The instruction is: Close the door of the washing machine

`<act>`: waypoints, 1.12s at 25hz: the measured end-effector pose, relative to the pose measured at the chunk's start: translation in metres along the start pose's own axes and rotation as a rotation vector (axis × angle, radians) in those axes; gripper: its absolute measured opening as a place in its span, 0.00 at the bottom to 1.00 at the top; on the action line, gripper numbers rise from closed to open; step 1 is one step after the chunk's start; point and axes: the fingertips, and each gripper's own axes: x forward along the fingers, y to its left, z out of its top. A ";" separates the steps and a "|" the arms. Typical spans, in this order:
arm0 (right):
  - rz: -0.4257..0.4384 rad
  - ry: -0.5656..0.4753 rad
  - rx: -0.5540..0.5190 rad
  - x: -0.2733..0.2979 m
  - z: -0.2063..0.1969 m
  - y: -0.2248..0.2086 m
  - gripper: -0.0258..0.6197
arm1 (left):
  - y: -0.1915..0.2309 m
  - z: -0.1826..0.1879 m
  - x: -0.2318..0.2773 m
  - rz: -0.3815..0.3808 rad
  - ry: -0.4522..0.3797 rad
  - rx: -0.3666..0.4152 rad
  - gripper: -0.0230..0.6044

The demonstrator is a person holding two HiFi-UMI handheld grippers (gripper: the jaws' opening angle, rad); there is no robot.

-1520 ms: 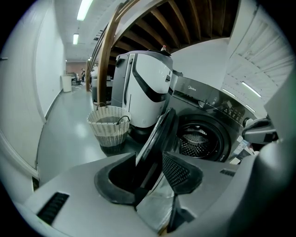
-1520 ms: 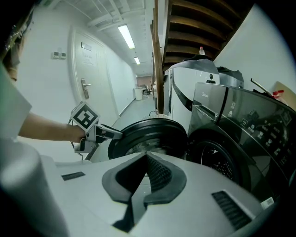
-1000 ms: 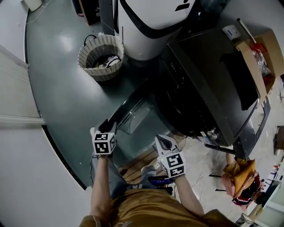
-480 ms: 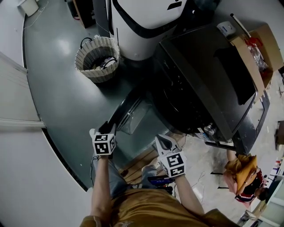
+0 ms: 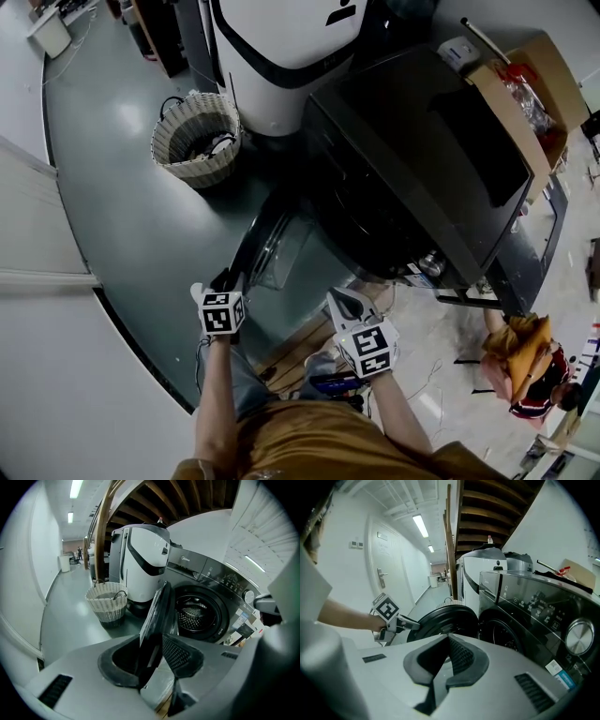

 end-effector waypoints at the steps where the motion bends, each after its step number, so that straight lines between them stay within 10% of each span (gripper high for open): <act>1: 0.003 -0.002 0.003 -0.003 -0.001 -0.001 0.06 | -0.002 0.000 0.000 0.001 0.002 0.004 0.30; 28: -0.026 -0.031 0.066 -0.053 -0.022 -0.029 0.06 | -0.059 -0.018 -0.003 -0.013 0.075 0.093 0.28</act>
